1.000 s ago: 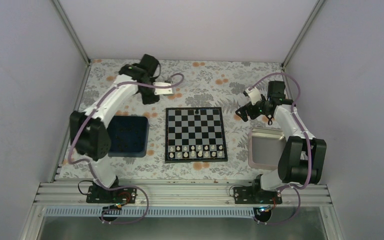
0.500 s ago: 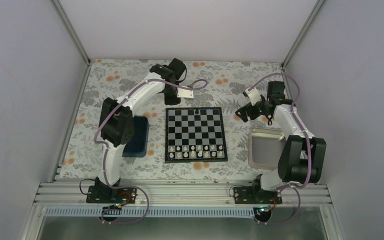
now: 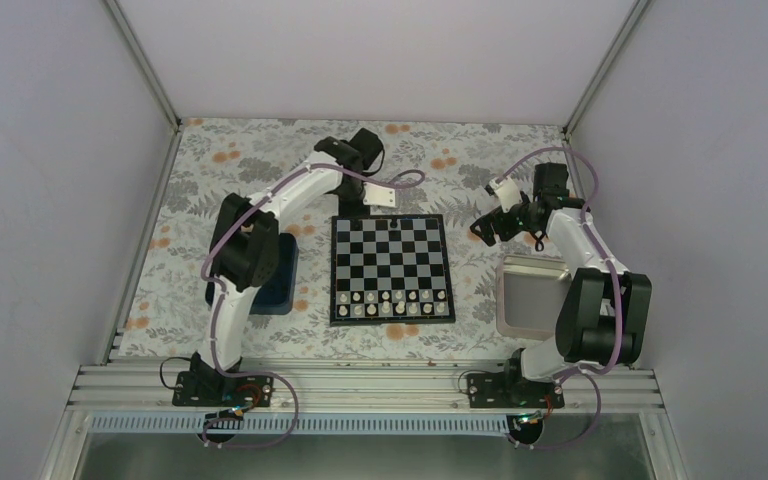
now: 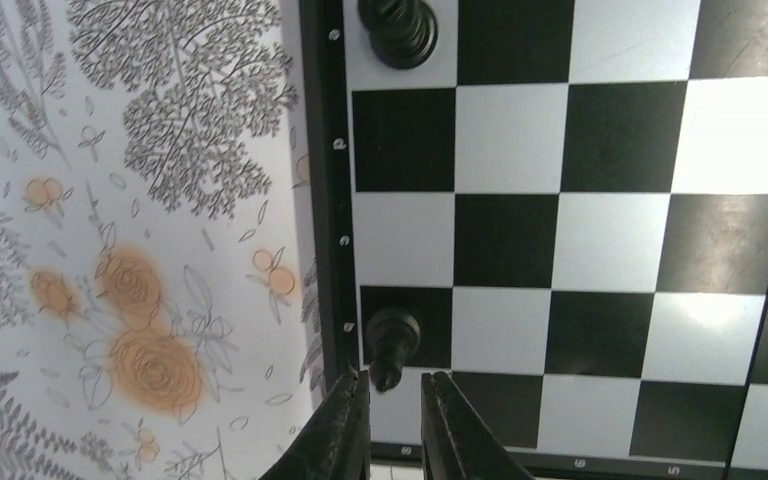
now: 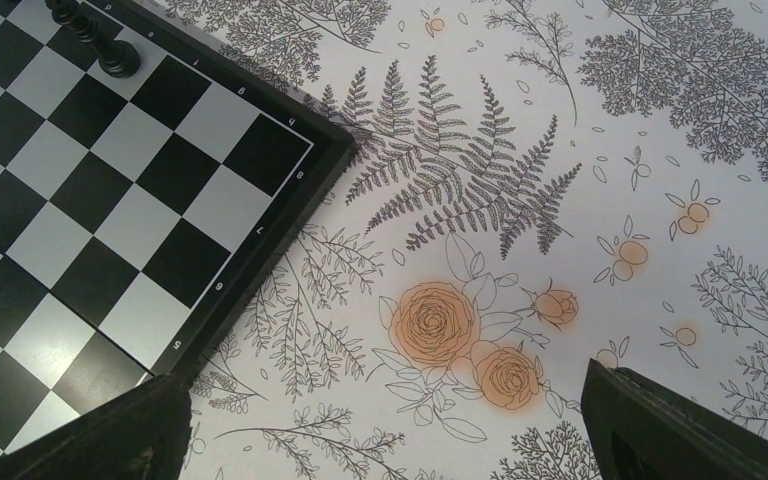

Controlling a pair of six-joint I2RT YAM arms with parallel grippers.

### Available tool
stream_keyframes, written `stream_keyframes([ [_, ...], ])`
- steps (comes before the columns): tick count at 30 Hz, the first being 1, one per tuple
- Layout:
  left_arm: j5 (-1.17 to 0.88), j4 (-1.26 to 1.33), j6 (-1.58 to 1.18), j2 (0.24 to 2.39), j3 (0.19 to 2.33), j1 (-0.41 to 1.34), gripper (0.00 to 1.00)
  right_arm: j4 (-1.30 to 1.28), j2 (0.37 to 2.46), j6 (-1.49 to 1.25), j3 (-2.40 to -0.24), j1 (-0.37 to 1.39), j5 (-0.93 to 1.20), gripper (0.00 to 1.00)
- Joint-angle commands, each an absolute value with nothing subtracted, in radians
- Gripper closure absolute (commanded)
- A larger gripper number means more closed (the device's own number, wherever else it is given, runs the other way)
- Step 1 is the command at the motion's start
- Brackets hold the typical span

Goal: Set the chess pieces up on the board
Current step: Place the chess piece on the chessboard.

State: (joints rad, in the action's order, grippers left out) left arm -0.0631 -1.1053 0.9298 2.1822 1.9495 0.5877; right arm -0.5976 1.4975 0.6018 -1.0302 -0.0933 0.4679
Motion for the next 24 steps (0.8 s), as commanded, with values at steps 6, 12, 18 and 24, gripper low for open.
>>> stream_keyframes([
  [6, -0.077, -1.095, 0.919, 2.21, 1.962, 0.615, 0.84, -0.599, 1.504, 0.617, -1.046, -0.096, 0.485, 0.0],
  [12, -0.019, -1.074, 0.926, 2.157, 1.9, 0.612, 0.79, -0.598, 1.509, 0.621, -1.04, -0.095, 0.486, 0.0],
  [18, 0.031, -1.036, 0.936, 2.108, 1.844, 0.595, 0.67, -0.603, 1.509, 0.625, -1.041, -0.096, 0.493, 0.0],
  [24, 0.019, -1.03, 0.938, 2.123, 1.855, 0.58, 0.66, -0.606, 1.511, 0.626, -1.043, -0.096, 0.494, 0.0],
])
